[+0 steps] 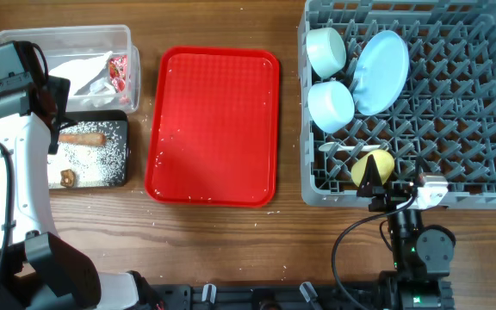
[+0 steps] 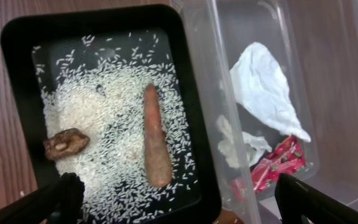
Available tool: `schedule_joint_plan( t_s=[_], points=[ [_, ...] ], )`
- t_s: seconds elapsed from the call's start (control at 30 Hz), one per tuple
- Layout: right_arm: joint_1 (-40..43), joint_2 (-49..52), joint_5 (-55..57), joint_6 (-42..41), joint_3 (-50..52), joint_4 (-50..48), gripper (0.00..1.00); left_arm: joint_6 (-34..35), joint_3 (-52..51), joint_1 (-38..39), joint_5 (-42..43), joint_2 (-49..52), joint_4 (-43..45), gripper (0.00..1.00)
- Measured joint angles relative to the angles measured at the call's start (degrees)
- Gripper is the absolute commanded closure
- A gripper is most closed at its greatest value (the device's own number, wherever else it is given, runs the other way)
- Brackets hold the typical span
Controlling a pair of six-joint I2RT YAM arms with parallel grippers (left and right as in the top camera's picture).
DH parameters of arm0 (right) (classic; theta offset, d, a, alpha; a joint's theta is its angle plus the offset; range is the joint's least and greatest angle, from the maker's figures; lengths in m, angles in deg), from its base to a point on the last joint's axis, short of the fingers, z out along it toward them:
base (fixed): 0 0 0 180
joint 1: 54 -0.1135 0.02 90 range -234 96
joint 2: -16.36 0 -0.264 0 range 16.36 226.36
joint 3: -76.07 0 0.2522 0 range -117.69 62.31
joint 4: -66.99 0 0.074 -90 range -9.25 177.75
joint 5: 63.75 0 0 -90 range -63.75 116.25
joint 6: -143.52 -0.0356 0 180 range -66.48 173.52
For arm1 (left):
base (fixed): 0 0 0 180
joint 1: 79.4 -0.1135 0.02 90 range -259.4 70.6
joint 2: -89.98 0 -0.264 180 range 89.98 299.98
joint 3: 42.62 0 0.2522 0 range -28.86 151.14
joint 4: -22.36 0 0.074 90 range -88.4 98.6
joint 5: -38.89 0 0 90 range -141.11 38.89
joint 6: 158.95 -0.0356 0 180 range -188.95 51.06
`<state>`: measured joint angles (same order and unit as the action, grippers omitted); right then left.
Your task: Sort waste into correct bins and load items into the dishwasher rack
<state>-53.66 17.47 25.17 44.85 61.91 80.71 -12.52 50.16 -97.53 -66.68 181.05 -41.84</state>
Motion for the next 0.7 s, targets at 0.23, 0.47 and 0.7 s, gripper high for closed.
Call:
schedule_joint_plan(
  t_s=[0.23,0.47,0.7],
  points=[
    [0.0,0.0,0.0,0.0,0.0,0.0,0.0,0.0,-0.3,1.4,-0.7,-4.6,-2.4,0.0],
    [0.0,0.0,0.0,0.0,0.0,0.0,0.0,-3.1,-11.2,10.8,-0.5,-22.0,13.2,0.0],
    [0.0,-0.2,0.0,0.0,0.0,0.0,0.0,-27.7,-33.2,13.8,11.4,-41.6,36.9,0.0]
  ],
)
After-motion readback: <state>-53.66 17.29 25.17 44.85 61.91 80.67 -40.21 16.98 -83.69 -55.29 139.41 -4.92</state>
